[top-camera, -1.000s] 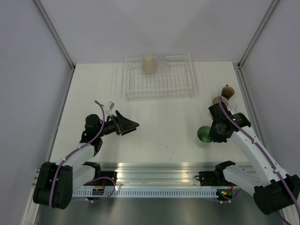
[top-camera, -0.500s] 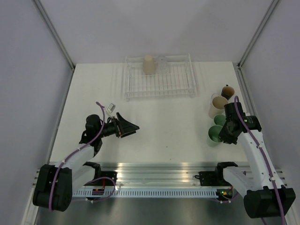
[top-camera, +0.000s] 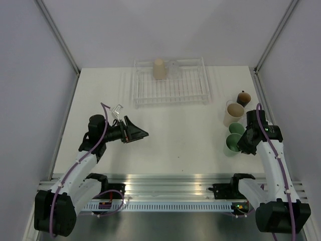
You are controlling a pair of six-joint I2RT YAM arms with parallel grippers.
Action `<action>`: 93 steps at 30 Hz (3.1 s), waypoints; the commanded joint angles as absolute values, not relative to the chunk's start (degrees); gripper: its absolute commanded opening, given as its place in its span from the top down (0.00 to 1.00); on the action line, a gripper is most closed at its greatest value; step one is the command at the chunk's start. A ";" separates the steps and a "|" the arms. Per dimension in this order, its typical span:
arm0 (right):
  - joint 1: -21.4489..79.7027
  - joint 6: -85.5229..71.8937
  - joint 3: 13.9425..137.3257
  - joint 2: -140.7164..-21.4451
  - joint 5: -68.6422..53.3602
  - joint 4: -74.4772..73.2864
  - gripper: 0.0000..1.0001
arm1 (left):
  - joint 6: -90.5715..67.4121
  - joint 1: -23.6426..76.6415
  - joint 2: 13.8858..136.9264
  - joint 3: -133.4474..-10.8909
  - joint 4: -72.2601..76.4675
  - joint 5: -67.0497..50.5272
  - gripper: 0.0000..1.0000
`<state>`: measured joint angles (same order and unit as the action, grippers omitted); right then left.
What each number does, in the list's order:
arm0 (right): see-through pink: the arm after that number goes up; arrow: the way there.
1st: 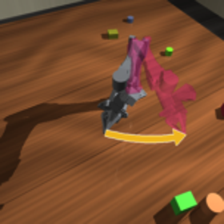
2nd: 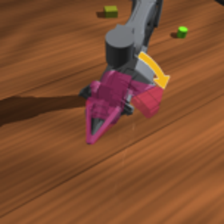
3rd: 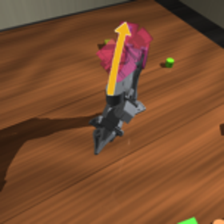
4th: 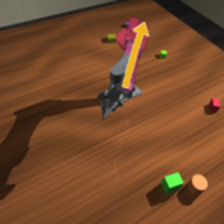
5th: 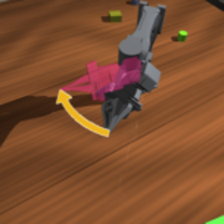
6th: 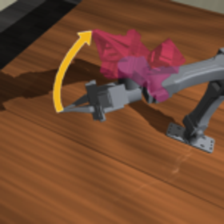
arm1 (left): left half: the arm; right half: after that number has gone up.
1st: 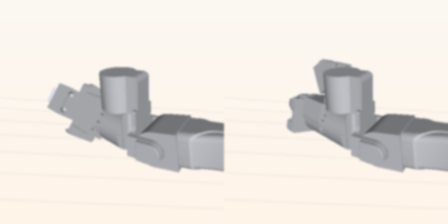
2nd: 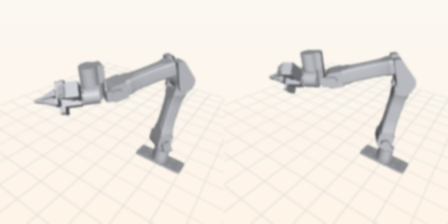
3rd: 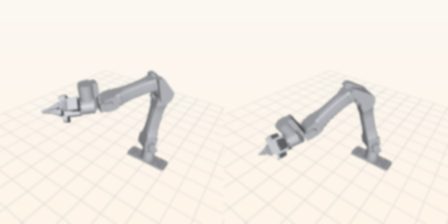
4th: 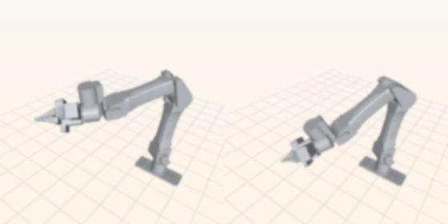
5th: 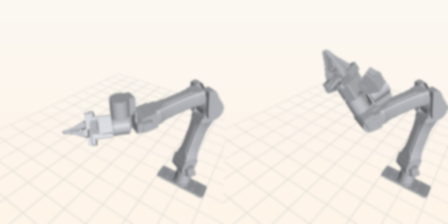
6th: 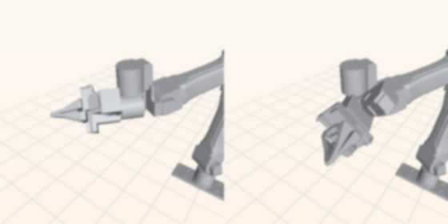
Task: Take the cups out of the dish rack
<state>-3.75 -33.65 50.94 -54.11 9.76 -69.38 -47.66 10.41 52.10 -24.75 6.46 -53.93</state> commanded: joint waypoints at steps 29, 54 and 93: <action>-6.42 -33.84 48.96 -55.02 11.51 -65.39 0.85 | -42.71 10.37 51.24 -26.81 0.97 -54.84 0.00; -6.50 -32.96 74.78 -45.88 12.41 -77.35 0.63 | -42.80 10.55 53.17 -29.00 0.88 -55.11 0.00; 32.33 -24.53 61.00 -69.17 -16.97 -25.21 0.41 | -29.55 13.79 109.50 -100.09 -16.07 -11.45 0.00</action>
<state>30.20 -27.59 61.06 -71.05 -19.33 -24.45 -34.92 11.88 106.04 -93.32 -12.19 -20.29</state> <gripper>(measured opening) 0.582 0.994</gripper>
